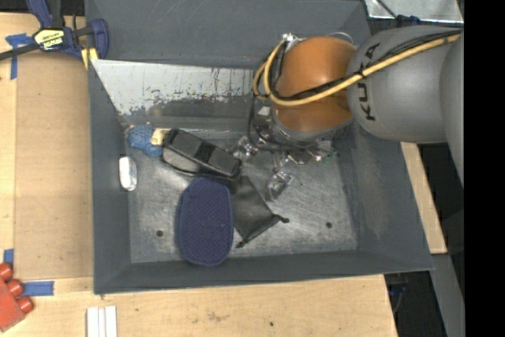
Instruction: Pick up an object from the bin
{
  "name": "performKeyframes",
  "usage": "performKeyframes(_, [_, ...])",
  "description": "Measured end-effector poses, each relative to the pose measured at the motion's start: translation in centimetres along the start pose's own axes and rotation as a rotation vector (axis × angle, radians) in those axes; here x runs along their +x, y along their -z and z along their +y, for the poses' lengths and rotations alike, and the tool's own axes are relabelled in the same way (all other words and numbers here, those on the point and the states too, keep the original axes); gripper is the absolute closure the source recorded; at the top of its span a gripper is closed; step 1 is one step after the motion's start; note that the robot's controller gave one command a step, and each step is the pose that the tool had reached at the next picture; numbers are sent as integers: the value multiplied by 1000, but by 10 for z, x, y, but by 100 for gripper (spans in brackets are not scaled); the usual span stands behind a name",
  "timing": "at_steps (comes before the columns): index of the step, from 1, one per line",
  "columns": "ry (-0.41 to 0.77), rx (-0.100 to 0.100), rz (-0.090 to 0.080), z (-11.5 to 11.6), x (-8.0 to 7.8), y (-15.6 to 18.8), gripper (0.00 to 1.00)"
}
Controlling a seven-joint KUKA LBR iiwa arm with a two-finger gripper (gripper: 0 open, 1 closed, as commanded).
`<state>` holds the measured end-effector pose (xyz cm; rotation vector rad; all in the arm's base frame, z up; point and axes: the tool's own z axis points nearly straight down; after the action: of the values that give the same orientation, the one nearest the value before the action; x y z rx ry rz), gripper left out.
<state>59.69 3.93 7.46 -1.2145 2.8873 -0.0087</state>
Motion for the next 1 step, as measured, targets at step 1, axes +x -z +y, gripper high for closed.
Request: performKeyframes(1, [28,5,-6,19,7,1,0])
